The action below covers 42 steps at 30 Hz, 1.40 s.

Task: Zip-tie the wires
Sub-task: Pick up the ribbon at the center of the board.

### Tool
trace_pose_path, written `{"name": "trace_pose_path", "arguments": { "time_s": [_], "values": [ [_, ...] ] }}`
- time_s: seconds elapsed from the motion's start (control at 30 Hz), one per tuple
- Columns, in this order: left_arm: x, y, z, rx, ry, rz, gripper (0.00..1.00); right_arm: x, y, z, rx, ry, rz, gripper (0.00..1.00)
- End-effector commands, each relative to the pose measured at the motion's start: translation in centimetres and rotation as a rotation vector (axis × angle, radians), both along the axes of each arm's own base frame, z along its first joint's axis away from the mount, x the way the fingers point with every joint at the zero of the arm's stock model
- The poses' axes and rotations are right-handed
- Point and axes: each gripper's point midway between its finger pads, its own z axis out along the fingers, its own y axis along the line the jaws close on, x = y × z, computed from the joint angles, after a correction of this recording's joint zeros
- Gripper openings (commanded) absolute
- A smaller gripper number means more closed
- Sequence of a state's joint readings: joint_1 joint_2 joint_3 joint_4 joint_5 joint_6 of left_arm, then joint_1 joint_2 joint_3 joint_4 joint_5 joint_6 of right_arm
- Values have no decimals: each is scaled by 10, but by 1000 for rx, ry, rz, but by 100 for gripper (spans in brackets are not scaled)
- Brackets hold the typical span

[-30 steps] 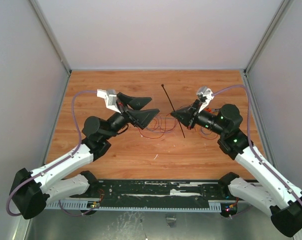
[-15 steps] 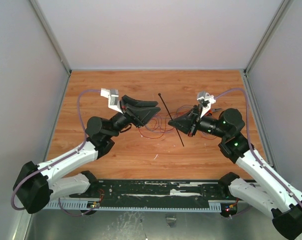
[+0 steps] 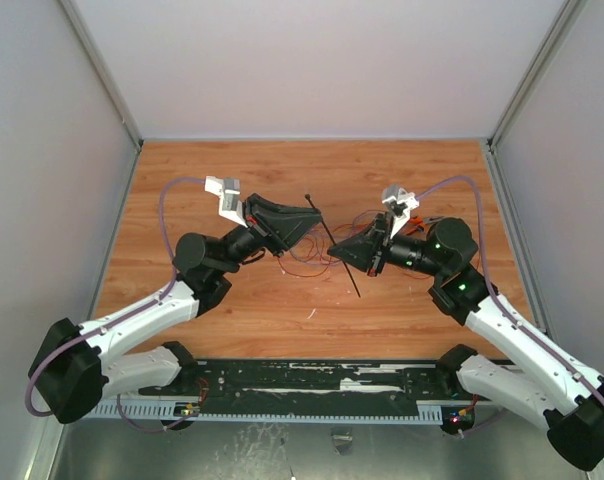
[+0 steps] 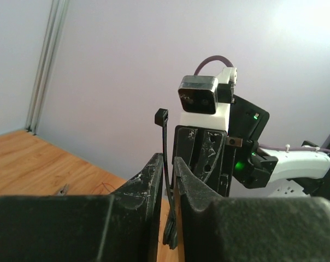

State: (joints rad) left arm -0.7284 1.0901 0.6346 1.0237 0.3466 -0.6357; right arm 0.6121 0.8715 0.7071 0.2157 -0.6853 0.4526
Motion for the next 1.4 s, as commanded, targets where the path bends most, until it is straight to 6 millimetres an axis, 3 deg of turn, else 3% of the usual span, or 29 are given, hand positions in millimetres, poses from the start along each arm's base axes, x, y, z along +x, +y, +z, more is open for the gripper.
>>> {"name": "trace_pose_path", "arguments": {
  "time_s": [0.0, 0.37, 0.63, 0.77, 0.97, 1.27, 1.3, 1.33, 1.37],
  "values": [
    [-4, 1, 13, -26, -45, -10, 17, -2, 4, 5, 30, -14, 1, 0],
    [-2, 0, 11, -35, -31, -12, 18, -4, 8, 4, 34, -10, 6, 0],
    [-1, 1, 11, -36, -31, -9, 10, -2, 7, -4, 25, 0, -13, 0],
    [-2, 2, 12, -39, -34, -9, 0, 1, 4, -2, 26, -9, -44, 0],
    [-2, 2, 10, -38, -29, -7, 0, 5, 0, 1, 24, -15, -80, 0],
    [9, 3, 6, -24, 11, 40, 0, 15, -4, -16, -20, 16, -141, 1],
    [10, 2, 6, -19, 12, 43, 0, 16, -4, -17, -24, 19, -144, 9],
    [12, 2, 5, -14, 16, 50, 0, 18, -5, -19, -33, 21, -157, 25],
    [16, 1, 3, -5, 29, 64, 0, 20, -7, -20, -43, 23, -174, 34]
  ]
}}
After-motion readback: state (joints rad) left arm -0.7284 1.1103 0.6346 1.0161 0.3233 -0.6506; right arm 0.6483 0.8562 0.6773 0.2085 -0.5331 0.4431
